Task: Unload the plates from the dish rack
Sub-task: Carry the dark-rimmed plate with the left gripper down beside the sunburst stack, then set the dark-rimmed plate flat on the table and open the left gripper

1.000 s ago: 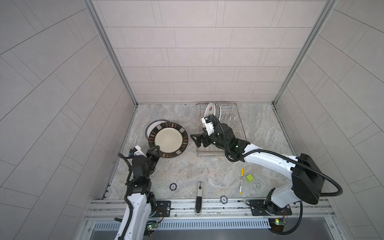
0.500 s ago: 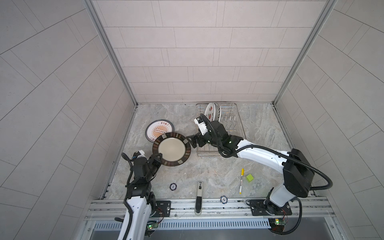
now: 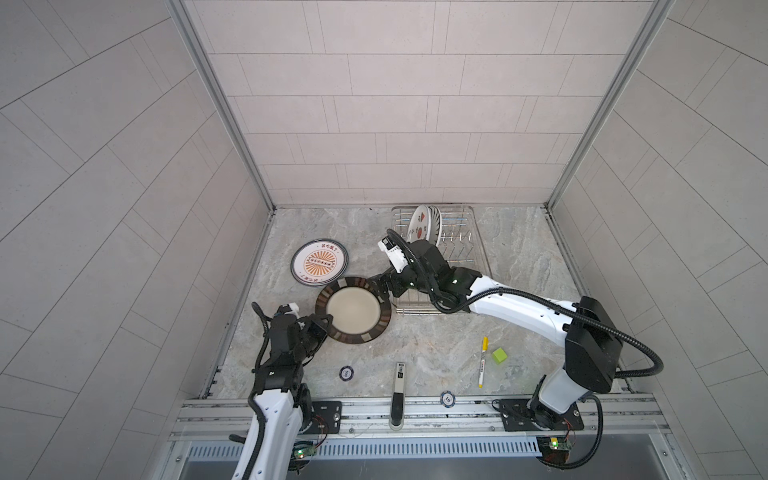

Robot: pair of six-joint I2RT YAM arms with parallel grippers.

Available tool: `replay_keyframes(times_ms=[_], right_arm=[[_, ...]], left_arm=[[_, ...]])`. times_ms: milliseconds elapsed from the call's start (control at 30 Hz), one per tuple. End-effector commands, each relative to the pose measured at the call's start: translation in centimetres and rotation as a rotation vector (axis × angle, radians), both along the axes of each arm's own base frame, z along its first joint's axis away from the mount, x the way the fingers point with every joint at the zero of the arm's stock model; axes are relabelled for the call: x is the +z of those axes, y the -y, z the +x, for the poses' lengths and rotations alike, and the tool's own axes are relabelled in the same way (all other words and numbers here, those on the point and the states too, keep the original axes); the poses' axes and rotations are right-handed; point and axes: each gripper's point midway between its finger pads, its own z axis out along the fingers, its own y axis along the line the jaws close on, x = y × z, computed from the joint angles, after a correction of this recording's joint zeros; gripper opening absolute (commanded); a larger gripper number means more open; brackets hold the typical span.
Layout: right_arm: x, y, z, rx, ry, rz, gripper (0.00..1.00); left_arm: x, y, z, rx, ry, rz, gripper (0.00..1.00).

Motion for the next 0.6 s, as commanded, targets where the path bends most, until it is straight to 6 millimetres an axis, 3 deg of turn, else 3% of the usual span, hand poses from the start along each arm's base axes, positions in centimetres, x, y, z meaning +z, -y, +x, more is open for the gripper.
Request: replay_keyframes(times_ms=[0,567], right_arm=[[-0.6,-0.4,-0.2,0.024,-0.012,-0.045,0.97],[-2.7,-0.8,-0.5,0.047,-0.051,-0.105,0.95]], left_arm=[[4.9,1.0,1.4,-0.064,0.168,0.004,0.0],[2.8,1.5,2.0,-0.089,0.089,0.028,0.0]])
